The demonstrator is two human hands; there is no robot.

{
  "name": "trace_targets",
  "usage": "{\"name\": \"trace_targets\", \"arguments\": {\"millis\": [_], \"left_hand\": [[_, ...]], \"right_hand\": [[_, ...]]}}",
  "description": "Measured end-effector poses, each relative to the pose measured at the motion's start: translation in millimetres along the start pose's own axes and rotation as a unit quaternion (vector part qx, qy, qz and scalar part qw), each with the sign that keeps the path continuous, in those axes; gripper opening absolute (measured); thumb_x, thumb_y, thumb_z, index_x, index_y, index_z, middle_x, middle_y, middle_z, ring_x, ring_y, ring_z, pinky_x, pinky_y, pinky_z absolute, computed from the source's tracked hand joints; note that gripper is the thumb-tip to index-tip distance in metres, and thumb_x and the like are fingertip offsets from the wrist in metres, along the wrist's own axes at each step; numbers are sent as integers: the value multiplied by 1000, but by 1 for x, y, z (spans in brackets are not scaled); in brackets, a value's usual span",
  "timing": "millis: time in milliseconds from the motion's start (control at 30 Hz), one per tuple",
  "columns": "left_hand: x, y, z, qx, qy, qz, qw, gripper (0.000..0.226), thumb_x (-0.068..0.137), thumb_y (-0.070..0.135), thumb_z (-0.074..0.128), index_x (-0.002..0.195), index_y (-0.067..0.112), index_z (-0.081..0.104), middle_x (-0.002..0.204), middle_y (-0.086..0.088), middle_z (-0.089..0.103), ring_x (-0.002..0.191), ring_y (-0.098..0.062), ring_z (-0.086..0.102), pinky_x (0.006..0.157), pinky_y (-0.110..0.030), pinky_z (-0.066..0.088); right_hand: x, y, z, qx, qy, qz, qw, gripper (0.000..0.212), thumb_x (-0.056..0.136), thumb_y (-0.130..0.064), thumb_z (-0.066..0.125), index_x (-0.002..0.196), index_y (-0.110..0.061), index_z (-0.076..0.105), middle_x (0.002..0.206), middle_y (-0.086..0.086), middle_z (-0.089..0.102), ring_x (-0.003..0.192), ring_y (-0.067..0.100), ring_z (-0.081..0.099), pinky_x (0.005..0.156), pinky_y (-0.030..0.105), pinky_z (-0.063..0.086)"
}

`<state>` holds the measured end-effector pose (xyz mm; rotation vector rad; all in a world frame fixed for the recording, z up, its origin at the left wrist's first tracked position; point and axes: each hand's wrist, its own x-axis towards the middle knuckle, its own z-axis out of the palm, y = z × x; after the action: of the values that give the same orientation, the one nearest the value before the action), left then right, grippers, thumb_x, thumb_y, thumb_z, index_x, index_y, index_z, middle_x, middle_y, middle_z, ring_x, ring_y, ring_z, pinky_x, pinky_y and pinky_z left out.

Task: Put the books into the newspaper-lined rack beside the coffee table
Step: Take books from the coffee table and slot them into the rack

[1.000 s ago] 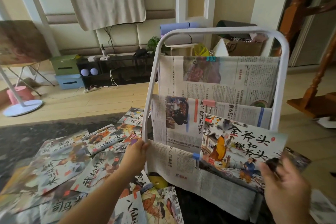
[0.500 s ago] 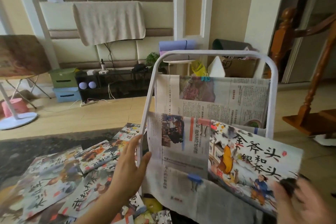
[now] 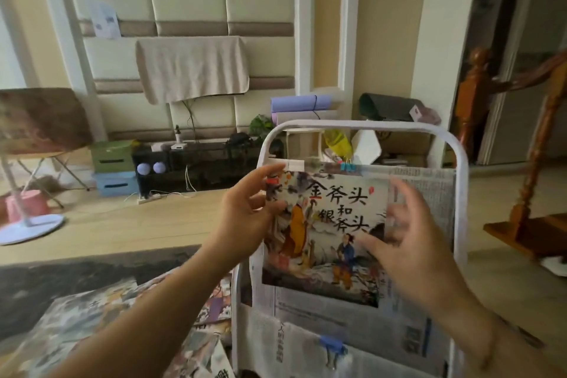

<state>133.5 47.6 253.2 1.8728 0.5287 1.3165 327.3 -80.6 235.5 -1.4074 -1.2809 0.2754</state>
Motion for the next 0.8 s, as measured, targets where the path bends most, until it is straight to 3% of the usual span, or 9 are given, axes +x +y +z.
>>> {"name": "trace_targets", "arguments": {"millis": [33, 100, 200, 300, 433, 500, 567, 633, 800], "left_hand": [[9, 1, -1, 17, 7, 7, 1000, 53, 88, -10, 60, 114, 36, 58, 107, 1, 64, 92, -13, 72, 67, -24, 59], [30, 2, -3, 67, 23, 25, 997, 48, 87, -5, 65, 113, 35, 58, 107, 2, 65, 90, -13, 72, 67, -21, 59], [73, 0, -11, 146, 65, 63, 985, 43, 85, 4, 71, 118, 29, 58, 110, 2, 68, 96, -12, 70, 74, -26, 60], [108, -6, -16, 226, 98, 107, 963, 37, 83, 8, 74, 113, 28, 62, 106, 3, 68, 95, -14, 68, 81, -37, 60], [117, -29, -13, 327, 85, 163, 927, 18, 82, 7, 74, 100, 10, 72, 96, 2, 63, 84, -16, 62, 80, -42, 58], [114, -46, -14, 349, 82, 172, 918, 11, 84, 10, 74, 95, 12, 76, 93, 3, 65, 83, -17, 61, 82, -45, 54], [111, -57, -14, 401, 105, 178, 892, 9, 83, 16, 76, 90, 21, 78, 93, 7, 70, 94, -19, 56, 91, -40, 34], [105, -63, -12, 463, 116, 182, 860, 8, 82, 23, 77, 88, 27, 79, 98, 12, 72, 105, -21, 49, 86, -33, 16], [90, -79, -9, 550, 58, 138, 821, 11, 82, 37, 74, 90, 31, 78, 108, 14, 68, 110, -21, 38, 91, -46, 24]], "right_hand": [[13, -6, -3, -32, -9, -39, 999, 87, 80, -11, 75, 143, -45, 26, 110, -20, 54, 91, 6, 66, 63, 16, 55], [42, -19, -7, -113, -6, -120, 986, 86, 82, -8, 73, 145, -43, 26, 114, -15, 55, 97, 10, 65, 70, 21, 59], [89, -34, -4, -214, 57, -206, 953, 56, 86, -9, 69, 135, -24, 48, 122, 0, 59, 106, 16, 60, 81, 35, 59], [117, -34, 6, -250, 86, -247, 932, 38, 89, -9, 64, 126, -16, 56, 120, 3, 61, 103, 17, 61, 80, 36, 59], [126, -9, 19, -291, 63, -249, 921, 35, 91, -10, 62, 125, -14, 58, 114, 4, 61, 100, 19, 60, 80, 35, 57], [122, 7, 26, -307, 49, -240, 920, 36, 91, -9, 62, 126, -13, 58, 111, 4, 61, 95, 19, 61, 77, 33, 57], [116, 19, 32, -310, 46, -227, 922, 37, 91, -9, 63, 127, -13, 57, 111, 4, 61, 91, 18, 62, 74, 28, 55], [111, 27, 37, -312, 35, -217, 924, 39, 91, -10, 62, 129, -13, 54, 113, 4, 61, 90, 18, 63, 73, 27, 56], [103, 41, 44, -340, 8, -188, 921, 36, 93, -13, 60, 128, -13, 56, 116, 4, 63, 95, 20, 64, 76, 26, 54]]}}
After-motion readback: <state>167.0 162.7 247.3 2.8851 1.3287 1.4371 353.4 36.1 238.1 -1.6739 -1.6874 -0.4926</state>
